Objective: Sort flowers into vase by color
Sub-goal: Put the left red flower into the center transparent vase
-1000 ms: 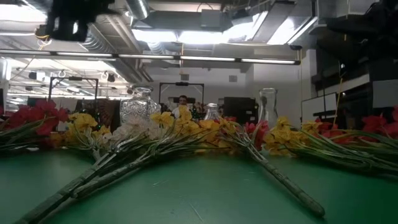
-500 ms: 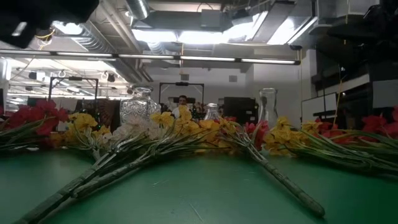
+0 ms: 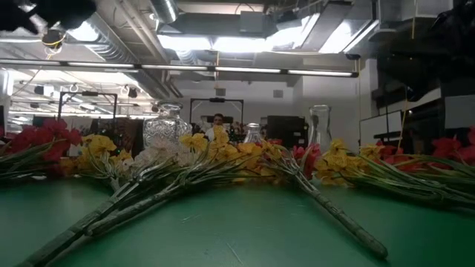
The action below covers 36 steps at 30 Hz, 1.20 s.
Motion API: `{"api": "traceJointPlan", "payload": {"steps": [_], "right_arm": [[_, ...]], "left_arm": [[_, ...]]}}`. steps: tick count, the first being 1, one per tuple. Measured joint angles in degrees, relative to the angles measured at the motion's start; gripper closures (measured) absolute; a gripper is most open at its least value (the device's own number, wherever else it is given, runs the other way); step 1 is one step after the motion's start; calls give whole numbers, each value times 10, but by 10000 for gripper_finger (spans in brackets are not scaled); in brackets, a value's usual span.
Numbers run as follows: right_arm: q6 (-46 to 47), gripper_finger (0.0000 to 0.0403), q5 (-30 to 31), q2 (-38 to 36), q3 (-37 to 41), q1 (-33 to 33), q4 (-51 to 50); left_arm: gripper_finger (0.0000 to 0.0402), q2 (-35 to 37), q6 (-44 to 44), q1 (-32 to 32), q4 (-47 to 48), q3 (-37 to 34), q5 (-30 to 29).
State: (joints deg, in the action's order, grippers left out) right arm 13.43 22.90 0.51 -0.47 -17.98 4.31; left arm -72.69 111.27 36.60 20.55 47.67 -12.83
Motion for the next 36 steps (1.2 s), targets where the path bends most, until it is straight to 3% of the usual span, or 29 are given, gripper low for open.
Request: {"api": "traceJointPlan", "payload": {"steps": [2,6,9,21,27,36], "right_arm": [[0,203,0,0,0,0,-1],[0,203,0,0,0,0,-2],[1,203,0,0,0,0,-2],[25,203,2,0,0,0,-3],[47,203,5,0,0,0,-3],[48,203,6,0,0,0,-3]], "left_arm": [[205,0,-125,-2,51,40,1],[206,0,-308,8,141,126,-98],[206,0,-428,7,194,174,-123],[206,-45,-965,42,212,184,-115],[206,-94,-1056,50,212,184,-115],[206,-167,-1014,48,210,184,-81]]}}
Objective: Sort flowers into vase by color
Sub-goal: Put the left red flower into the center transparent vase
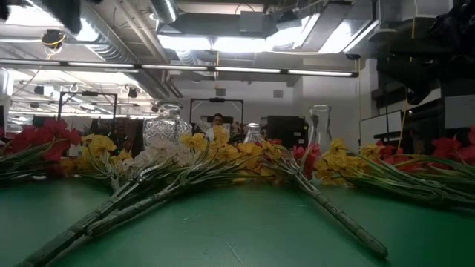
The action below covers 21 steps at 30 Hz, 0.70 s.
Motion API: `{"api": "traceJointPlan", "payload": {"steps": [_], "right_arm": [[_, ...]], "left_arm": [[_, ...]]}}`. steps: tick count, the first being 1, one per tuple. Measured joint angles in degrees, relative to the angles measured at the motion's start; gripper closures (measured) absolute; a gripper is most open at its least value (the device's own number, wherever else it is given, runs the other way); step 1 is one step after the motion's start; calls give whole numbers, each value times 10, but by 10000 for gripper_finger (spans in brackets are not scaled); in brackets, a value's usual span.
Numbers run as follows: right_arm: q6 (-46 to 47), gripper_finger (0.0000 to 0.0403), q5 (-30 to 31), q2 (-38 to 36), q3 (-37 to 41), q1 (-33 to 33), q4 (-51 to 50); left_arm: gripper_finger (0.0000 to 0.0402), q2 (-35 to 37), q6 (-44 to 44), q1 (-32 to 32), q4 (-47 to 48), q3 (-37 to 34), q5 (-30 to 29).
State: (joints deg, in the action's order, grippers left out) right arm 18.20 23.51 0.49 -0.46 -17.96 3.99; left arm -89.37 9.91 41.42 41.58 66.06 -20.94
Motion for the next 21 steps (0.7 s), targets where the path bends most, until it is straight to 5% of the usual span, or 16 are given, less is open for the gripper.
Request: {"api": "traceJointPlan", "payload": {"steps": [10,14,21], "right_arm": [[0,203,19,0,0,0,1],[0,203,20,0,0,0,1],[0,203,20,0,0,0,1]], "left_arm": [[205,-29,-65,-22,7,-2,149],[205,-29,-170,-25,23,-15,148],[205,-29,-221,-29,-4,-62,142]]}}
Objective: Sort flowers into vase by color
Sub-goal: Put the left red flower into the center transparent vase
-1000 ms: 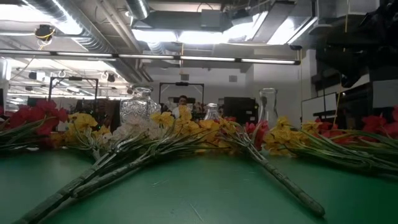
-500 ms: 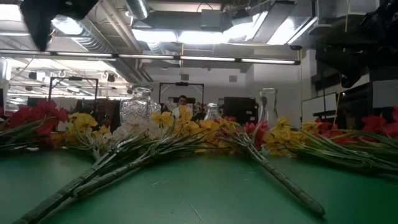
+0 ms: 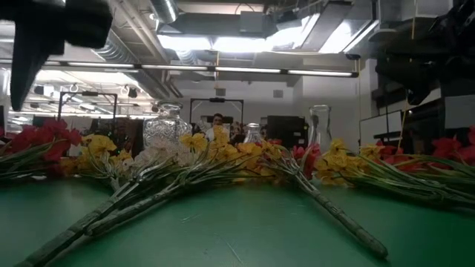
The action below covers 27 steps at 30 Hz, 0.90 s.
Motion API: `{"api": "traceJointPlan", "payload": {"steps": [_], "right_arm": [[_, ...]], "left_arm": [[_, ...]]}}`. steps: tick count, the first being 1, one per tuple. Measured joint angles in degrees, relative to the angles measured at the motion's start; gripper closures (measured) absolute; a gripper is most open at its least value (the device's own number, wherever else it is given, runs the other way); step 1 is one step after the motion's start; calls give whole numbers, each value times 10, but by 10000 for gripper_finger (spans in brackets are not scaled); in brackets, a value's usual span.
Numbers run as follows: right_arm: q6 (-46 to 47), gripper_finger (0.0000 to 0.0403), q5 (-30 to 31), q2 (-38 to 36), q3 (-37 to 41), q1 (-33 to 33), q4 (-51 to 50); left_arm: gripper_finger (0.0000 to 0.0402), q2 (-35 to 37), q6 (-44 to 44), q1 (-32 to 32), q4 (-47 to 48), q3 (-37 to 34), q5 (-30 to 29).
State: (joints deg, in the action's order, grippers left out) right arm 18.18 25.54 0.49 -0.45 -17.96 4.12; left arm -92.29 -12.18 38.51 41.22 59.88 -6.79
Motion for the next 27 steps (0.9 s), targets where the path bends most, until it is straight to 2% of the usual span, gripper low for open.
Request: {"api": "traceJointPlan", "payload": {"steps": [12,18,22,27], "right_arm": [[0,203,0,0,0,0,0],[0,203,0,0,0,0,0],[0,203,0,0,0,0,0],[0,203,0,0,0,0,0]], "left_arm": [[205,0,-16,-16,-61,-92,16],[206,0,-20,-21,-123,-127,18],[223,2,-20,-28,-149,-147,22],[262,3,-19,-35,-152,-153,34]]}}
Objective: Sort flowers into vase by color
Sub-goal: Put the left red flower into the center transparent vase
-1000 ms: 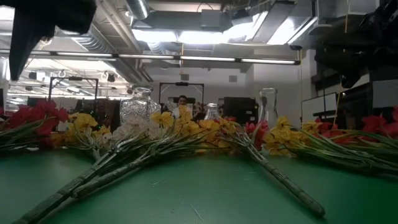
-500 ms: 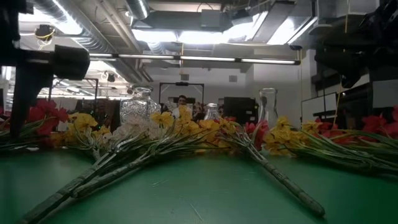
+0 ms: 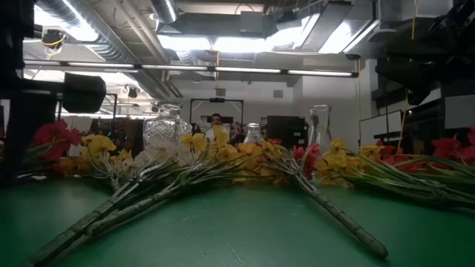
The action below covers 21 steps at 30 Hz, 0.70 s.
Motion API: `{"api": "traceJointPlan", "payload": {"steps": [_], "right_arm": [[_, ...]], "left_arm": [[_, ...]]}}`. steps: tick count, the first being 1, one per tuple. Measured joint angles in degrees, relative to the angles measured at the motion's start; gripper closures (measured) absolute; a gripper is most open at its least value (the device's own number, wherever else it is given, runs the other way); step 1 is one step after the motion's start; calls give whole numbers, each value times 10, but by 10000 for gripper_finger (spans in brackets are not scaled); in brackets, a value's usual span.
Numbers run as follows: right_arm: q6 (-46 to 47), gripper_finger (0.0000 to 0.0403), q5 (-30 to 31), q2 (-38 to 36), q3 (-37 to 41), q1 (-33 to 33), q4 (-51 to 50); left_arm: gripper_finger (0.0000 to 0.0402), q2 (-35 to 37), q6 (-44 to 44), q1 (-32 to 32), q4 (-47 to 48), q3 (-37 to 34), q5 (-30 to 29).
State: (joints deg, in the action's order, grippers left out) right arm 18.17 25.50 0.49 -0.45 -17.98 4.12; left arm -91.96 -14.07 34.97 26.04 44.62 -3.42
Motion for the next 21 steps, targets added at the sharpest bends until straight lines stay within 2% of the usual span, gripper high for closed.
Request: {"api": "traceJointPlan", "payload": {"steps": [6,12,21], "right_arm": [[0,203,-3,0,0,0,0],[0,203,-6,0,0,0,0],[0,203,-6,0,0,0,0]], "left_arm": [[327,-1,5,0,-2,-1,-10],[389,-2,56,0,2,3,-25],[389,-5,94,-1,30,46,-93]]}}
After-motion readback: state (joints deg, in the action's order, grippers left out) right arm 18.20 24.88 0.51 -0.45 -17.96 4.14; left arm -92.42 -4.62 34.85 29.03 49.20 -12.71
